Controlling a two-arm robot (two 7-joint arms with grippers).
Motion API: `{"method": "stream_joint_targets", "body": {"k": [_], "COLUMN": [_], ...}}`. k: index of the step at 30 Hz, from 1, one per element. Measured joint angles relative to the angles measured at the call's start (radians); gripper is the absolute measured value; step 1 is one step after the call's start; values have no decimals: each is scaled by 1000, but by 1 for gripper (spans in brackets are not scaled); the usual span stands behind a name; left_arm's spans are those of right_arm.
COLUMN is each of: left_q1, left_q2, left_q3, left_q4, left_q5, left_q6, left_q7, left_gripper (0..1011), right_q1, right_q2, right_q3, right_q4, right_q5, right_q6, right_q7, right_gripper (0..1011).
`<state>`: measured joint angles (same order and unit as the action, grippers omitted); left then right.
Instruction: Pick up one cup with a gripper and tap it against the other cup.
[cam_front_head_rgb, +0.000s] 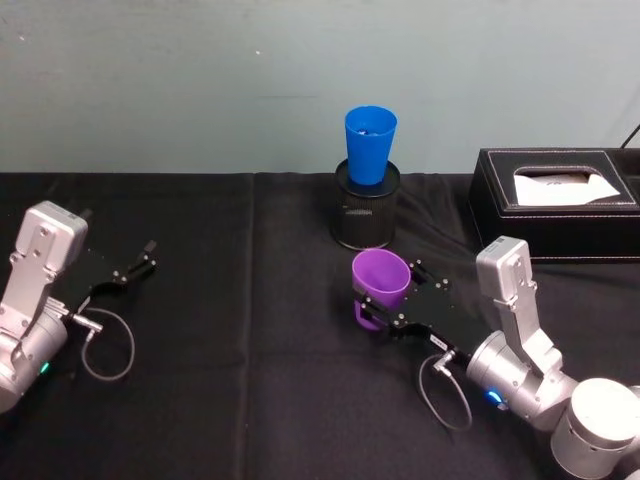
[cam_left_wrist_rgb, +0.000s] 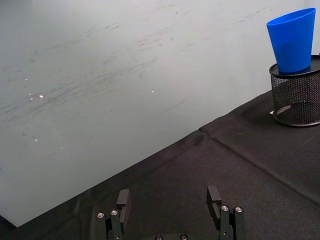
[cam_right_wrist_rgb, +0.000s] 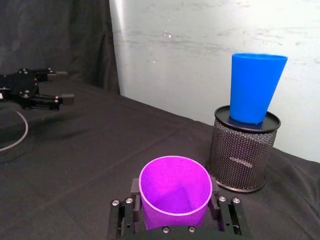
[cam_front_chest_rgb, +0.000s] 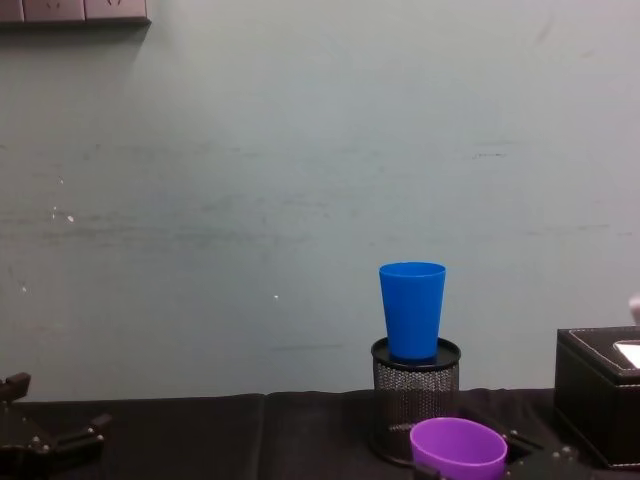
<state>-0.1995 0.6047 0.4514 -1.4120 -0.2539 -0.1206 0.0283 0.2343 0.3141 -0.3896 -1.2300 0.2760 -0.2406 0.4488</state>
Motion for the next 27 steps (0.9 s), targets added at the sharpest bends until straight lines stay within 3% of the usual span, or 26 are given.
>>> {"method": "stream_joint_targets", "body": {"k": [7,11,18,23,27], "left_q1": [0,0,0,0,0], "left_q2": [0,0,0,0,0], "left_q3": [0,0,0,0,0], "left_q4": [0,0,0,0,0], "left_q5": [0,0,0,0,0], "left_q6": [0,0,0,0,0], "left_q7": [0,0,0,0,0], "left_gripper": [1000,1000,1000,1000,1000], "right_q1": [2,-2,-46,-98,-148], "right_q2": [-11,-13,7,33,42], "right_q3": [10,17,46,89,134], "right_q4": [10,0,-112,-219,-293], "right_q5": [-16,-18,-12,17,8], "right_q6": [27,38,48,57,78], "right_q7": [-1,-5,-18,-32,-102], "right_gripper": [946,1002,1002,1003,1003]}}
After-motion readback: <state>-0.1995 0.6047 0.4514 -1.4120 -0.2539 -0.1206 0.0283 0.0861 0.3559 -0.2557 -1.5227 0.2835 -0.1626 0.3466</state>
